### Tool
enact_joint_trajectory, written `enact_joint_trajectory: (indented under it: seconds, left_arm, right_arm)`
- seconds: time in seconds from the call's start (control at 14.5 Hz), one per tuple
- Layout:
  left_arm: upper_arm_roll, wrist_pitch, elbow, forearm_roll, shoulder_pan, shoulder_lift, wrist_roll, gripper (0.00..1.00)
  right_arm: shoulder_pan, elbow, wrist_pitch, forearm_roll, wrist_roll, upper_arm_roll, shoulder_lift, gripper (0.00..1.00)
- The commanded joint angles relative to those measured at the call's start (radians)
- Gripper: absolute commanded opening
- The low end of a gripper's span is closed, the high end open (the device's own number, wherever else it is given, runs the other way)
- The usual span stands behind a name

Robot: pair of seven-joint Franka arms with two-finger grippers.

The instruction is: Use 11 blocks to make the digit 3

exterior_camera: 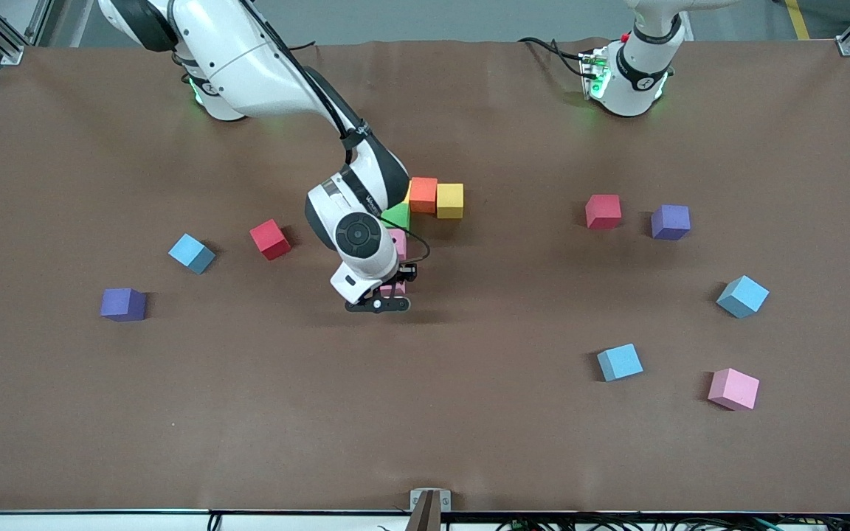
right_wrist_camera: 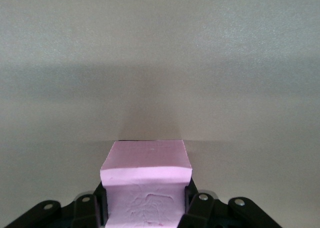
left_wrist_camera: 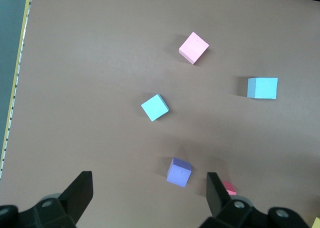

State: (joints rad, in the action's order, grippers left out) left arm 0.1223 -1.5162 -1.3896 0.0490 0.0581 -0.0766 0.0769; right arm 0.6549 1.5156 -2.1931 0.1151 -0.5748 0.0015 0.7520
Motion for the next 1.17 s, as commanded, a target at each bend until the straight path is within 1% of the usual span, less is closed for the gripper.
enact_joint_trajectory:
  seconds: [0.0,0.62,1.04,1.1]
  left_arm:
    - [-0.003,0.019,0.006,0.015,0.002,0.011,-0.008,1.00]
    - [-0.004,0.024,0.006,0.015,0.000,0.009,-0.008,1.00]
    - [-0.004,0.024,0.006,0.008,0.002,0.009,-0.008,1.00]
    - [-0.004,0.024,0.006,0.006,0.002,0.009,-0.008,1.00]
  right_arm:
    - [0.012,0.058,-0.014,-0.006,0.001,-0.005,-0.042,0.24]
    - [0.014,0.063,-0.013,-0.006,0.001,-0.005,-0.042,0.24]
    - [0.014,0.064,-0.011,-0.006,0.001,-0.005,-0.043,0.26]
    - [0.014,0.064,-0.010,-0.006,-0.002,-0.003,-0.043,0.29]
